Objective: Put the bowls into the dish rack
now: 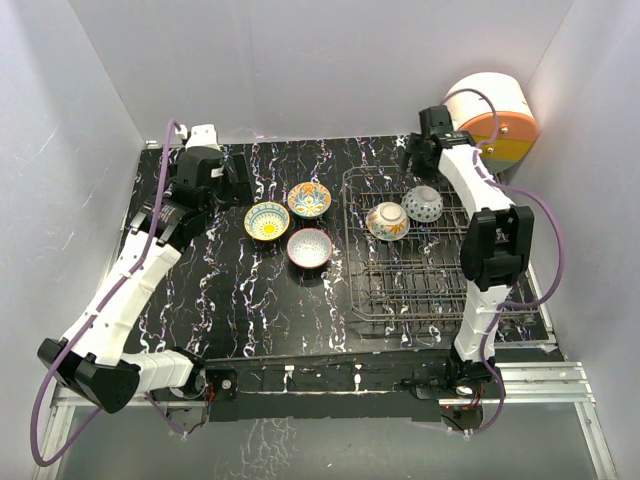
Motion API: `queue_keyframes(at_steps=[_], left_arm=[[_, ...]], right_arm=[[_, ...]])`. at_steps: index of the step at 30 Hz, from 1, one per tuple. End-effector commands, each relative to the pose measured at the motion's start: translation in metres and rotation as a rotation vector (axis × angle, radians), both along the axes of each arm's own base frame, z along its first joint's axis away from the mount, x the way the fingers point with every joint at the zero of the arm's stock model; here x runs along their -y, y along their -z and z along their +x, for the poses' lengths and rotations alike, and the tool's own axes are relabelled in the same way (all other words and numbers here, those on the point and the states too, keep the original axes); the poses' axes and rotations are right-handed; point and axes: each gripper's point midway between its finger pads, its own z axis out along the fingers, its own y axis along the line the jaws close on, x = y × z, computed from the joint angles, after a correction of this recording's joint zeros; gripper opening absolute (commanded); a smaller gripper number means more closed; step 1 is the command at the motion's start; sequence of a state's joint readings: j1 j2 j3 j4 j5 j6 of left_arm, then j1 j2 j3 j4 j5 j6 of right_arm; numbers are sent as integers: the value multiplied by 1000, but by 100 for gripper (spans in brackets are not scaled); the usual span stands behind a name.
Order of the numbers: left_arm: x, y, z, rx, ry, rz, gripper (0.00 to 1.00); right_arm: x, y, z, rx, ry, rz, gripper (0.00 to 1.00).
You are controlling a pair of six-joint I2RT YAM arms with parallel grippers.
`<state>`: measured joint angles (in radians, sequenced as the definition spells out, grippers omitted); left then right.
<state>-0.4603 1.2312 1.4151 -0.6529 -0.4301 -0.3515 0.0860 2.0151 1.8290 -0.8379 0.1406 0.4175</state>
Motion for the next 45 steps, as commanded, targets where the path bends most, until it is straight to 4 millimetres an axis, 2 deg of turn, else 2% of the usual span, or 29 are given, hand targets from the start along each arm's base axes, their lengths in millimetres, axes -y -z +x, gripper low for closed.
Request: queue_keyframes(at_steps=[1, 6, 8, 11, 18, 21, 24, 30, 32, 36, 40, 45], left_arm=[[-5, -27, 1, 54, -33, -11, 97], [-24, -62, -3, 132, -120, -7, 97], [-34, -78, -7, 174, -165, -11, 97], [-53, -101, -20, 246, -262, -39, 97], [-102, -139, -62, 393, -457, -75, 96], [-113, -147, -74, 418, -492, -70, 96], [-118, -148, -81, 420, -503, -69, 96], [-118, -141, -87, 404, -505, -102, 95], [-117, -140, -87, 402, -504, -103, 95], [-117, -138, -86, 400, -505, -104, 95], [-115, -134, -83, 389, -497, -98, 95], [-112, -131, -80, 379, -488, -93, 95]], right_arm=[[-86, -79, 1, 192, -189, 33, 73], [-211, -87, -37, 213, -518, 132, 73], [-249, -81, -59, 189, -626, 165, 73], [-286, -65, -92, 144, -727, 237, 70], [-345, -23, -151, 28, -922, 239, 67], [-351, 6, -166, -50, -945, 190, 65], [-346, 23, -166, -76, -916, 134, 61], [-335, 43, -162, -91, -925, 17, 61], [-332, 50, -165, -104, -933, -14, 60], [-329, 67, -177, -136, -967, -50, 50], [-329, 76, -187, -139, -1002, -91, 50], [-324, 83, -188, -145, -996, -127, 50]])
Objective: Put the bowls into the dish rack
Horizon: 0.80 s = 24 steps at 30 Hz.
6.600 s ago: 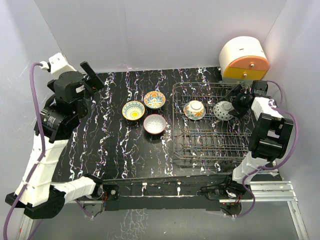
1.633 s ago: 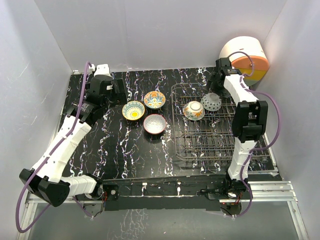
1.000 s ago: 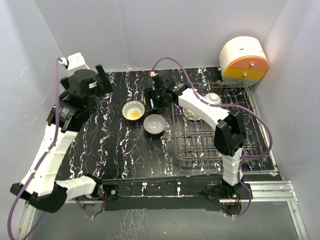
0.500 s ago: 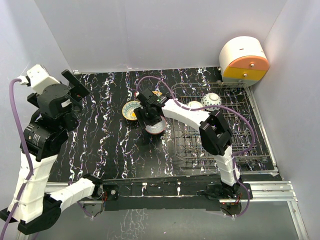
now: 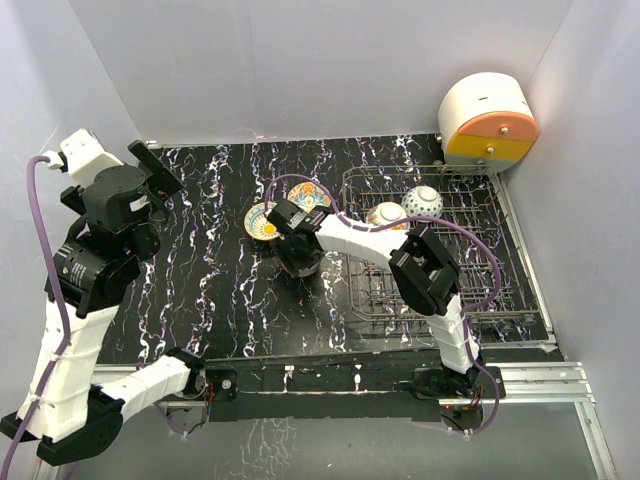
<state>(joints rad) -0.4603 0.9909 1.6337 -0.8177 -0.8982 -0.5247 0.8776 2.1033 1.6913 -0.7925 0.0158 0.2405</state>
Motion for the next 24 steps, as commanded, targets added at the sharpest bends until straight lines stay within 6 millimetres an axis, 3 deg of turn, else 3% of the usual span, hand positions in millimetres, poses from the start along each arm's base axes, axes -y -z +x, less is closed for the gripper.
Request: queue_keyframes(at_steps=[1, 8, 19, 24], left_arm=[[1, 5, 2, -14, -3, 9, 95], [2, 7, 3, -17, 5, 12, 95], [4, 8, 5, -20, 18, 14, 95], [3, 7, 3, -16, 16, 15, 95]], right_arm=[[4, -1, 12, 65, -2, -28, 50], [1, -10, 12, 80, -8, -8, 59], [-6, -35, 30, 162, -2, 4, 62], [-22, -62, 38, 190, -21, 66, 67]])
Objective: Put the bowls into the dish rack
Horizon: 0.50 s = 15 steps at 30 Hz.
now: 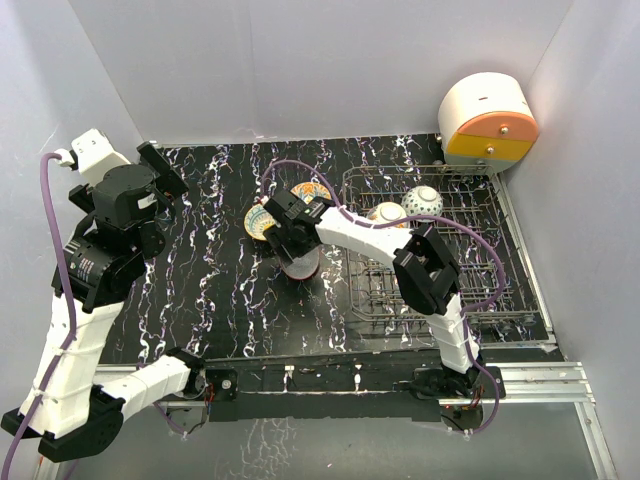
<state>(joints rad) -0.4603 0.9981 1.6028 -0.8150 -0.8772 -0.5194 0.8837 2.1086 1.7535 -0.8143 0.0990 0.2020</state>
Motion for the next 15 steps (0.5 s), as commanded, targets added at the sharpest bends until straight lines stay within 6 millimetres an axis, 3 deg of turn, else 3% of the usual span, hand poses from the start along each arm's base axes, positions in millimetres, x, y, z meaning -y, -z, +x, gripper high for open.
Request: queue_keyframes(at_steps=[1, 4, 9, 15], left_arm=[[-3, -6, -3, 22, -5, 0, 95], [-2, -6, -3, 21, -4, 0, 95], [-1, -6, -1, 22, 3, -2, 95], [-2, -8, -5, 22, 3, -1, 95]], right_arm=[[-26, -53, 20, 102, -32, 124, 70], [-36, -66, 17, 103, -67, 183, 72], [-45, -59, 13, 55, -82, 203, 72], [-59, -71, 3, 8, -103, 286, 72]])
